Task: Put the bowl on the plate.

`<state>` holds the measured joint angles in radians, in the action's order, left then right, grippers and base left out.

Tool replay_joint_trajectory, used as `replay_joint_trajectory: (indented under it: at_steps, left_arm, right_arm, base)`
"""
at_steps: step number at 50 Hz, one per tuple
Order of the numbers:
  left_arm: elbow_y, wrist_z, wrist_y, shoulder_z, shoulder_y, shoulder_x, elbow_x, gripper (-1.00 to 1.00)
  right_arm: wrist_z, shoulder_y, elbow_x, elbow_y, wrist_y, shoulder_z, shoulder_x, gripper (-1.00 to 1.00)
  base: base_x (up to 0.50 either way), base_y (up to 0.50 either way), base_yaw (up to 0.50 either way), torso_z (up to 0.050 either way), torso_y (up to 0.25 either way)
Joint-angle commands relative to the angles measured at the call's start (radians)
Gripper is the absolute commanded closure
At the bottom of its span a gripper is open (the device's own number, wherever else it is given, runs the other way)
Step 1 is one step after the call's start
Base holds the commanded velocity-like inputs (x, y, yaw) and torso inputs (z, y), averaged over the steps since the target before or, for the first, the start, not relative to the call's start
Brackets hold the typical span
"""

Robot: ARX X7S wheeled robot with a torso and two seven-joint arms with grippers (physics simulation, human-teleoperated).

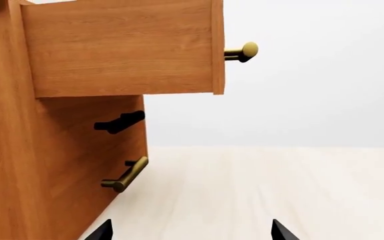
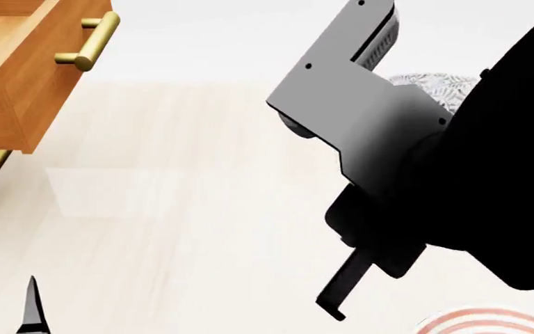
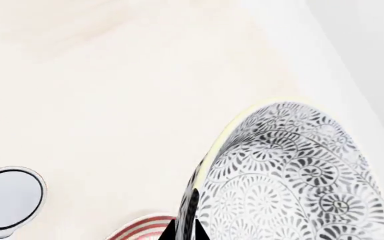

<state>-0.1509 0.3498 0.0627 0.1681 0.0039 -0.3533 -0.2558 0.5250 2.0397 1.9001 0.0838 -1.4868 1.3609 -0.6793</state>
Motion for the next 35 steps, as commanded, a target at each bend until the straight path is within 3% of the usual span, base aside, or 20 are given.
replay_joint_trajectory:
  at_steps: [1,17,35]
  left_arm:
    - [-0.008,0.001,-0.006,0.004,-0.001,-0.002,-0.005,-1.0]
    - [0.018,-0.005,0.004,0.009,-0.013,0.002,-0.015,-1.0]
    - [0.05,-0.011,0.02,0.016,-0.024,0.007,-0.018,-1.0]
  right_arm:
    - [0.252,0.146,0.293,0.098,0.012,0.102,-0.098,1.0]
    - [0.471,0.281,0.594,0.246,0.078,0.28,-0.225,1.0]
    - [0.67,0.299,0.76,0.302,0.067,0.331,-0.371,1.0]
  base:
    - [0.0,0.0,0.0,0.0,0.0]
    - [0.0,0.0,0.0,0.0,0.0]
    - [0.0,0.0,0.0,0.0,0.001]
